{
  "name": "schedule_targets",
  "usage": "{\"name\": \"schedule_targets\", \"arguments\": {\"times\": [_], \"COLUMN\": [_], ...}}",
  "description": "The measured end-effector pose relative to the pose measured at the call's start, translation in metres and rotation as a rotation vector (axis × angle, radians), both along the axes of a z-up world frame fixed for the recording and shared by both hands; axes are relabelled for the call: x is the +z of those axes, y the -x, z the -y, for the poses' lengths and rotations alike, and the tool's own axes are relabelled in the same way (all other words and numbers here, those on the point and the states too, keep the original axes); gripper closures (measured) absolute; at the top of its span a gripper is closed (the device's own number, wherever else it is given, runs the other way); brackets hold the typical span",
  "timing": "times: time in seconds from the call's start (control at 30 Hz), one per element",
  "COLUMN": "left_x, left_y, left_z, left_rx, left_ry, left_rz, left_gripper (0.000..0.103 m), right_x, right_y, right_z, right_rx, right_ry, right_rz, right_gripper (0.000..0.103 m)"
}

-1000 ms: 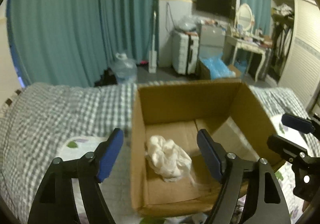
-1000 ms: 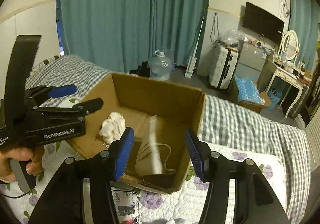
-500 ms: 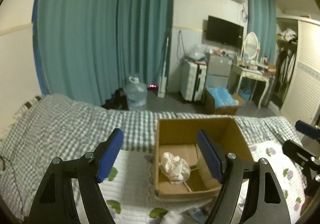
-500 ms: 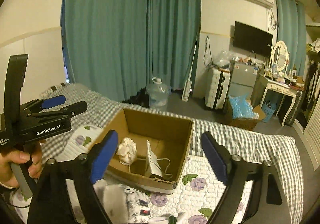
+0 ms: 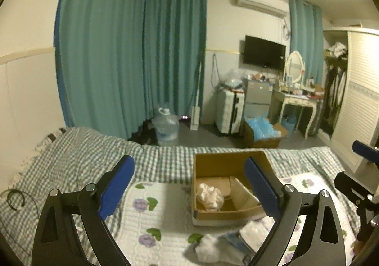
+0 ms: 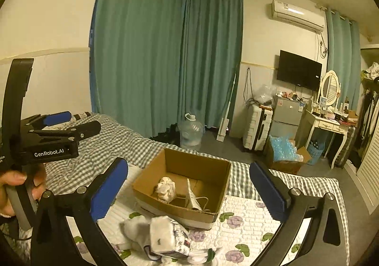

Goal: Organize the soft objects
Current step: 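Move both open tools back toward the items on the quilt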

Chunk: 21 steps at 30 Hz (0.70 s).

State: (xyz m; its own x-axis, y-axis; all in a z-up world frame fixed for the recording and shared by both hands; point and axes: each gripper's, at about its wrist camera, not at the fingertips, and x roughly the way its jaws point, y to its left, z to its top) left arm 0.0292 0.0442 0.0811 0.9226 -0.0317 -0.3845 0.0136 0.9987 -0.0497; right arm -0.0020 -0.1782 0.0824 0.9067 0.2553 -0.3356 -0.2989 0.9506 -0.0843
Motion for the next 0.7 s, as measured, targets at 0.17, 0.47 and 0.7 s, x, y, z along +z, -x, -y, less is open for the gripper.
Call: {"name": "schedule_targets", "arguments": {"times": [0.17,0.47,0.7], "left_x": [0.001,-0.022,-0.051], "left_y": [0.018,0.017,0.005], "left_z": [0.001,0.011,0.011], "left_rx": [0.006,0.034,0.047], "left_ry": [-0.004,-0.055,-0.059], "left_rz": [0.013,0.000,-0.046], "left_gripper": [0.007,0.007,0.007], "right_x": [0.001,-0.015,-0.040], "right_y": [0.019,0.018,0.001], "right_z": [0.000,0.004,0.004], "right_rx": [-0.015,-0.039,-0.020], "right_ry": [0.007,0.046,0.040], "right_rz": [0.032,0.038,-0.030], "right_gripper": [0.000,0.000,0.000]}}
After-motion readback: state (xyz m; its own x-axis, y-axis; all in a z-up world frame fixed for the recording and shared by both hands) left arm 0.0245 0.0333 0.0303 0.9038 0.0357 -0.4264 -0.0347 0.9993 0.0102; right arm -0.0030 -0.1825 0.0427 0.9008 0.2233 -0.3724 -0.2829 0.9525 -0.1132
